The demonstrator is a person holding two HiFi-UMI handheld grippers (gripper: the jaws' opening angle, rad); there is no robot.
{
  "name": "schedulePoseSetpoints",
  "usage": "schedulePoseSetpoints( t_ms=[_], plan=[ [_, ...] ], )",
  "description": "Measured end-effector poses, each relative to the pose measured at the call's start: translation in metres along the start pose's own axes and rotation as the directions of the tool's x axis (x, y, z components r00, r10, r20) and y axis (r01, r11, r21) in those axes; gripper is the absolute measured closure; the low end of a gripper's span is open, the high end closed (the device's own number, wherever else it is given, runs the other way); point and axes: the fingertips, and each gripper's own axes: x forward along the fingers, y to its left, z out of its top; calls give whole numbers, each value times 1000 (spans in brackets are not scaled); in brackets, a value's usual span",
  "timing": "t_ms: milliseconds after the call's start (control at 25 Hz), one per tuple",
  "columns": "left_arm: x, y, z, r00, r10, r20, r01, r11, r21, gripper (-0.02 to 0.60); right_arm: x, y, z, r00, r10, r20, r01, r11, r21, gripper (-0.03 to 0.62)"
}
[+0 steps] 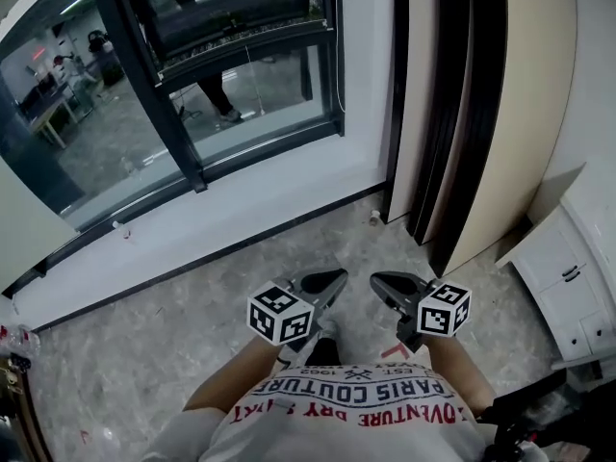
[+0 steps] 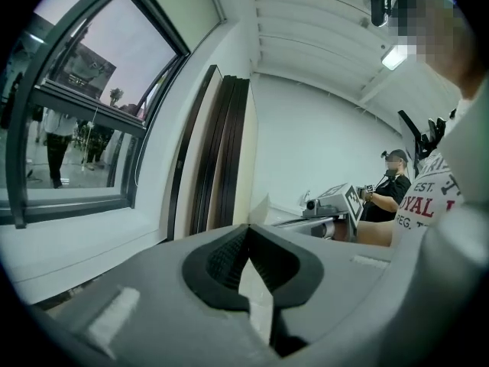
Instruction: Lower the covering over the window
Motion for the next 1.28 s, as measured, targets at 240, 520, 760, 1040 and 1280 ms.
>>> schedulePoseSetpoints(
  t_ms=[240, 520, 760, 1040, 1280],
  plan=[
    [23, 83, 36, 1000, -7, -4, 7, 1000, -22, 578, 67, -47, 45, 1000, 1, -13, -1, 1000, -3, 594],
    [34, 186, 98, 999, 8, 46, -8, 1000, 4, 578, 149, -100, 107, 1000, 11, -24, -12, 1000, -22, 594],
    [55, 236, 144, 997, -17, 78, 13, 998, 62, 578, 181, -130, 158, 1000, -9, 29, 12, 997, -77, 594],
    [83, 260, 163, 996, -42, 75, 33, 993, 111, 578, 192, -165, 169, 998, -43, 53, 46, 997, -60, 594],
    [109, 286, 167, 998, -39, 55, 34, 995, 93, 578, 207, -194, 181, 998, -28, 62, 31, 998, -47, 594]
  ],
)
